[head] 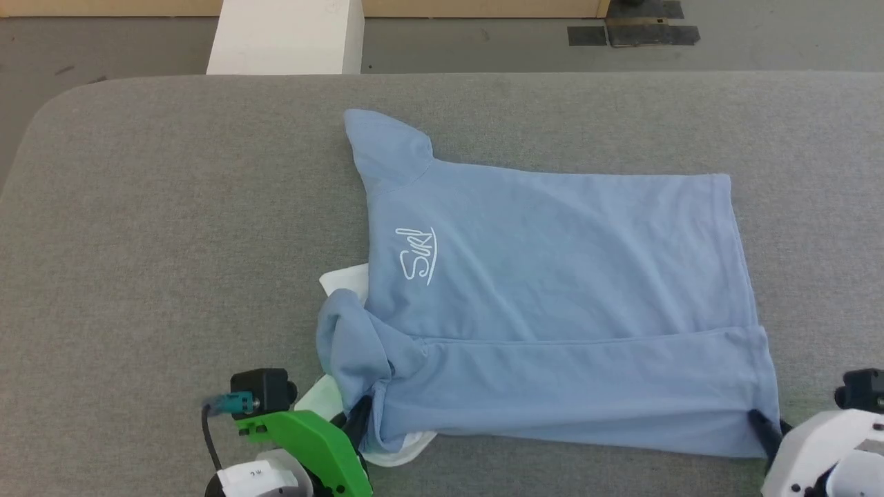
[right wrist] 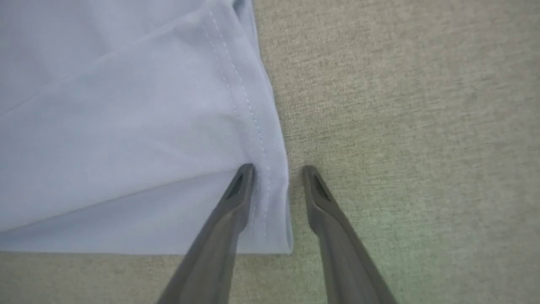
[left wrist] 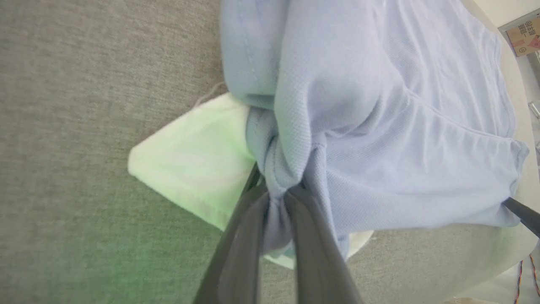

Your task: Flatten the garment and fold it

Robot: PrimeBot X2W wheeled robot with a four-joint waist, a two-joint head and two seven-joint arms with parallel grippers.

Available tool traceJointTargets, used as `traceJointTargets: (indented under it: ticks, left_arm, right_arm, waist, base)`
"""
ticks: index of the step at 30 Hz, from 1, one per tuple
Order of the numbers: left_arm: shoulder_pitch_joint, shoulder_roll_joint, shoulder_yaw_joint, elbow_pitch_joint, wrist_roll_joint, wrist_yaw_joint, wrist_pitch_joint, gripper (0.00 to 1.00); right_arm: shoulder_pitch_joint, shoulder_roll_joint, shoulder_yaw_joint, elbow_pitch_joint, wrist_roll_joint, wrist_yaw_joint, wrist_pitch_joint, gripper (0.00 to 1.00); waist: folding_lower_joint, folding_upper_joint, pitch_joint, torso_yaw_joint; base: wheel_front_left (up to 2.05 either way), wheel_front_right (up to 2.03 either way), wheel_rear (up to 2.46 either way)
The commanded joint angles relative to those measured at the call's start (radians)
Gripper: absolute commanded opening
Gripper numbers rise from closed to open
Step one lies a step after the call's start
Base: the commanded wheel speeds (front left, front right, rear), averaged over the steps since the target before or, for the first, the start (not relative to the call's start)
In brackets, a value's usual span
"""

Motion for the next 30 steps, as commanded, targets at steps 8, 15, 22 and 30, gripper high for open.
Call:
traceJointTargets:
  ticks: [8,15,22,30]
  left_arm:
    - [-0.008,0.005,0.064,-0.022,-0.061,0.008,-0.03,0.0]
    - [0.064,0.033,0.102,-0.087,-0.115,0.001,-0.001,0.0]
    - [0.209,0.084,0.088,-0.202,-0.181,-0.01,0.117,0.0]
    - [0.268,0.078,0.072,-0.217,-0.228,0.005,0.172,0.0]
  right_arm:
    - [-0.048,0.008,-0.021,-0.028,0.002,-0.002,-0.058,0.0]
    - [-0.013,0.008,-0.057,-0.133,0.035,-0.002,-0.023,0.0]
    - [0.098,0.008,-0.105,-0.235,0.083,-0.002,0.064,0.0]
    - [0.185,0.008,-0.109,-0.232,0.137,-0.002,0.103,0.0]
  waist:
    - [0.0,0.0,-0.019,-0.014]
    - [0.0,0.0,-0.066,-0.019]
    - [0.0,0.0,-0.094,-0.01]
    - [0.0,0.0,-0.098,0.004]
  base:
    - [0.0,0.0,0.0]
    - [0.0,0.0,0.0]
    - [0.0,0.0,0.0]
    - [0.0,0.0,0.0]
